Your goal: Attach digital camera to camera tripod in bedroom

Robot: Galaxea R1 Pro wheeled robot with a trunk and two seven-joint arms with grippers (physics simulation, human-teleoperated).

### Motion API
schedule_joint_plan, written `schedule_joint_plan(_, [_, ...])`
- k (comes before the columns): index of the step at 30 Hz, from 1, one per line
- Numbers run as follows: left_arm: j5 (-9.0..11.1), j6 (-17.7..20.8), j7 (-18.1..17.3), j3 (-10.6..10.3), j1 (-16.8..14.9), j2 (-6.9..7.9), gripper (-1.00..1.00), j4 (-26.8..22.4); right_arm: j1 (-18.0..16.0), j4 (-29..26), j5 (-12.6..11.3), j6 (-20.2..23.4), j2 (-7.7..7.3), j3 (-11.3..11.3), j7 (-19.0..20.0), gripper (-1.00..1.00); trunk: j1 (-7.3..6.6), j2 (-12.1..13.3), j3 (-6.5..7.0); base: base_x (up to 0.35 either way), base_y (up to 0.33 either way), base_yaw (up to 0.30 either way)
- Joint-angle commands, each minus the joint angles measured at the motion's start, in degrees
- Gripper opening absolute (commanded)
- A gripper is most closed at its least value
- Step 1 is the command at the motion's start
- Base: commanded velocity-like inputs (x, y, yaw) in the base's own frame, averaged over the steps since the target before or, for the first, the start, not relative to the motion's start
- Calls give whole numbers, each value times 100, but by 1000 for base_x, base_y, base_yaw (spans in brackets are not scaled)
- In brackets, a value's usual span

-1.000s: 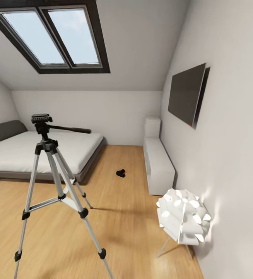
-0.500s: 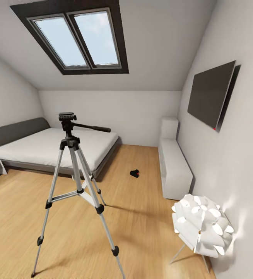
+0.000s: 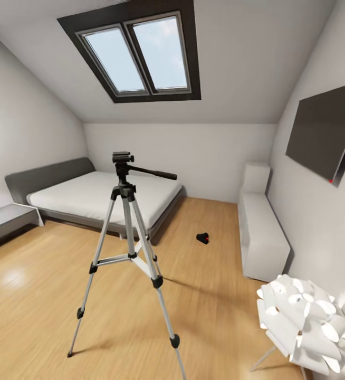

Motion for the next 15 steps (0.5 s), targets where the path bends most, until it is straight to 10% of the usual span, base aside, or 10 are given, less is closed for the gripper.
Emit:
schedule_joint_plan(1, [36, -4, -1, 3, 3, -1, 100, -10, -3, 4, 6, -18, -1, 4, -2, 100, 0, -2, -4, 0, 0, 279])
schedule_joint_plan(15, [37, -6, -1, 3, 3, -6, 100, -10, -2, 4, 5, -18, -4, 4, -3, 100, 0, -2, -4, 0, 0, 279])
